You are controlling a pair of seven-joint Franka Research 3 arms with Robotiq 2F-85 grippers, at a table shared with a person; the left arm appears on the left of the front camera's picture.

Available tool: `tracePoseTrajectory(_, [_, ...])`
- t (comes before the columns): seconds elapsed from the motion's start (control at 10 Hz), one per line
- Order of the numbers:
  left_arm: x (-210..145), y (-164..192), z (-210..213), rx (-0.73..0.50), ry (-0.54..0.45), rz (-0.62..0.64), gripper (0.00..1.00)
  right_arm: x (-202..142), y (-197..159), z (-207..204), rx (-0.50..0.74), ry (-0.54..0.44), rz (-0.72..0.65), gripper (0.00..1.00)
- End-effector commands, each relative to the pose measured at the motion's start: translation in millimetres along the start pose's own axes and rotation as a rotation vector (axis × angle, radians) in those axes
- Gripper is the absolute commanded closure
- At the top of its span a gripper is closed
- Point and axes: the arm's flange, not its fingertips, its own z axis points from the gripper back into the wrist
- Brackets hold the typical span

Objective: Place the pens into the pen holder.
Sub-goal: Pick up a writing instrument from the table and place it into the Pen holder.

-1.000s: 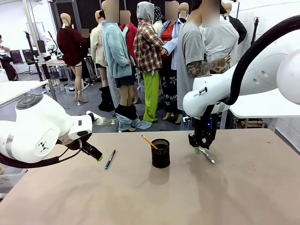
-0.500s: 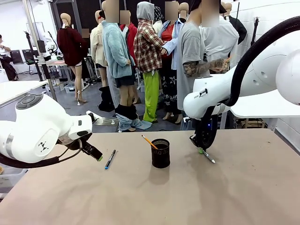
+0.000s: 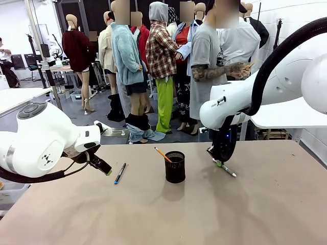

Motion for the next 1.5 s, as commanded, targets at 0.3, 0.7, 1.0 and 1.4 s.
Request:
tracePoseTrajectory(0.3, [0, 2, 1, 0.0, -0.002, 0.005, 0.0, -72, 12, 76, 0.204, -0.247, 0.392, 1.0])
tracePoseTrajectory(0.7, [0, 2, 1, 0.0, -0.002, 0.005, 0.0, -92, 28, 111, 0.418, -0.591, 0.711, 1.0])
tracePoseTrajectory(1.0, [0, 2, 1, 0.0, -0.002, 0.005, 0.0, -86, 48, 126, 0.562, -0.832, 0.91, 1.0])
tracePoseTrajectory(1.4, [0, 2, 1, 0.0, -0.002, 0.005, 0.0, -58, 69, 129, 0.718, -0.946, 0.999, 1.0])
